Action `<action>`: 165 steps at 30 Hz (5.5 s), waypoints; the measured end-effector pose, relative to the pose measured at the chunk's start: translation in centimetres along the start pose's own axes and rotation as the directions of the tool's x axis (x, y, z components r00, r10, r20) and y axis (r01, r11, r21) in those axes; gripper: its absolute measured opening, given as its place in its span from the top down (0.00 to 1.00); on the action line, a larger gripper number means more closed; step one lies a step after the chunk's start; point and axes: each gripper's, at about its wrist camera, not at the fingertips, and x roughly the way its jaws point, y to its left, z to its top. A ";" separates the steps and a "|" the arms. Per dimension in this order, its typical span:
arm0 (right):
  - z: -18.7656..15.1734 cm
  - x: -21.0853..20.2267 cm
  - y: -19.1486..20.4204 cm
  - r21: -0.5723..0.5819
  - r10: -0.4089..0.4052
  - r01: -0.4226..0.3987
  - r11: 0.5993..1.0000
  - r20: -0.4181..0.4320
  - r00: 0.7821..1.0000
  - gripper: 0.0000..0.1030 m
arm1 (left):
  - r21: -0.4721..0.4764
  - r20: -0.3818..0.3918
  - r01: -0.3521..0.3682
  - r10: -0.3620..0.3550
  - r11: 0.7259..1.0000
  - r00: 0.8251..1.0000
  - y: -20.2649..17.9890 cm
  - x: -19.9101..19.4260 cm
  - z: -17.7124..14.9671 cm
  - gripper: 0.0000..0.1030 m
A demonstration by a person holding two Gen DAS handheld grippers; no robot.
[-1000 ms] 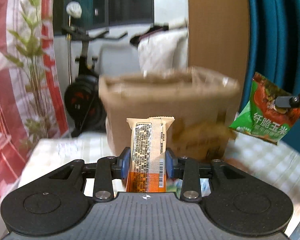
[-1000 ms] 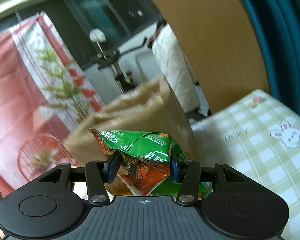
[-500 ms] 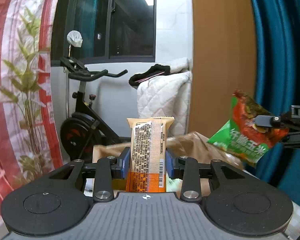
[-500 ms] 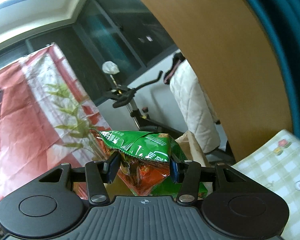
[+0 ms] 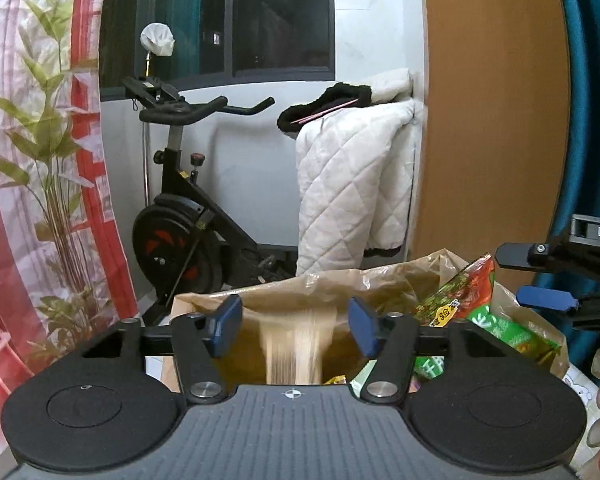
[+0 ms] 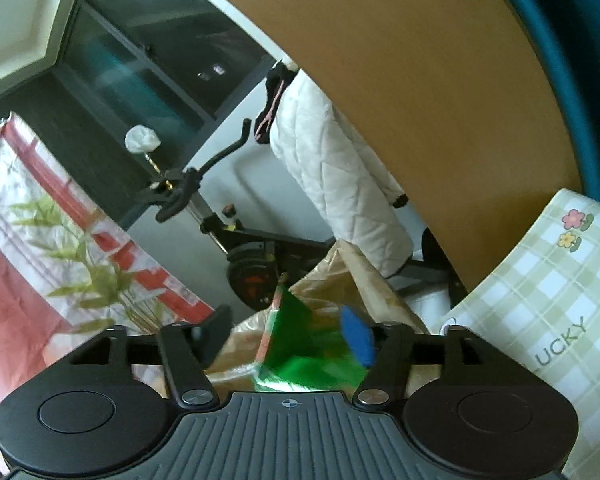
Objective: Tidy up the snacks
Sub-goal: 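Carry the green chip bag and snack bar over the box and release both, then grasp the red snack packet with the right tool, then grasp the clear brown-filled packet with the left tool while the right tool lifts the red packet, then carry both packets over the box and open both tools to drop them, then grasp the white blue-dotted packet with the right tool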
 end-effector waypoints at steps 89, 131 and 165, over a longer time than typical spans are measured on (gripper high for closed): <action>-22.5 -14.5 -4.9 -0.586 -0.225 -0.060 0.808 -0.402 0.887 0.65 | 0.058 -0.415 0.228 -0.184 0.972 0.891 -3.2 -8.9 -27.6 0.59; -9.6 -2.0 12.1 -0.755 -0.033 -0.039 0.655 -0.080 0.996 0.46 | -0.174 -0.045 0.050 -0.059 0.983 0.997 4.3 -3.1 -4.1 0.48; -23.5 -2.4 2.9 -0.632 -0.279 -0.058 0.773 -0.420 0.864 0.42 | -0.237 -0.340 -0.139 0.052 0.961 0.939 10.7 -9.4 -17.3 0.44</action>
